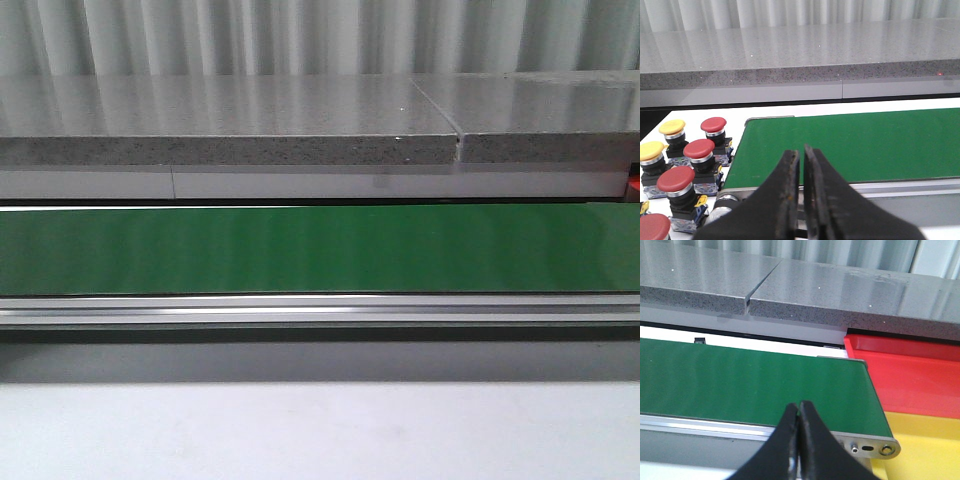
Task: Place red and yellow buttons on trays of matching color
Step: 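Move the left gripper down toward a red push-button on the table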
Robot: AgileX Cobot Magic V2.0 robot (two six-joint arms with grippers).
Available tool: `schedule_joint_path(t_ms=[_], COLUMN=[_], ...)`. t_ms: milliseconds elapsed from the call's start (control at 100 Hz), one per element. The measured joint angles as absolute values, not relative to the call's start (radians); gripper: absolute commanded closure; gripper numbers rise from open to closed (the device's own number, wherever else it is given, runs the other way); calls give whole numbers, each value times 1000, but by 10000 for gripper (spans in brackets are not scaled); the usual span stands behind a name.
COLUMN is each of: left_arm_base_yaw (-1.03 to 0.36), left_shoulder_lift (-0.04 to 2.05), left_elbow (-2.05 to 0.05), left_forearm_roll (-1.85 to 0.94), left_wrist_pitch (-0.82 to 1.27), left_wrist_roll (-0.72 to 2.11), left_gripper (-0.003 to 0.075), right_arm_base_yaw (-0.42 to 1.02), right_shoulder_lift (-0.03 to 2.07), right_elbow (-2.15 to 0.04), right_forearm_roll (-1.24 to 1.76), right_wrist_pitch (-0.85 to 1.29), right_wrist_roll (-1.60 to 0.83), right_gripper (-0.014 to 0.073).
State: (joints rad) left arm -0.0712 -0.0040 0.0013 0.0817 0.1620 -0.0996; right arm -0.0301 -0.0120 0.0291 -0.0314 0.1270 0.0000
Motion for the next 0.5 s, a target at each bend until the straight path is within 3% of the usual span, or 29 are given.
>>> schedule_joint_path(t_ms=[500], left_arm_base_yaw=[-71], left_shoulder_lift=[-4], left_elbow=[0], left_forearm_roll=[55], left_wrist_pitch=[119], left_wrist_roll=[-100], left_gripper=[713], right_arm_base_yaw=[-30], right_shoulder_lift=[-12], right_elbow=[29], right_forearm_roll=[-31], right_wrist_pitch=[127], right_wrist_roll=[0], right_gripper=[664])
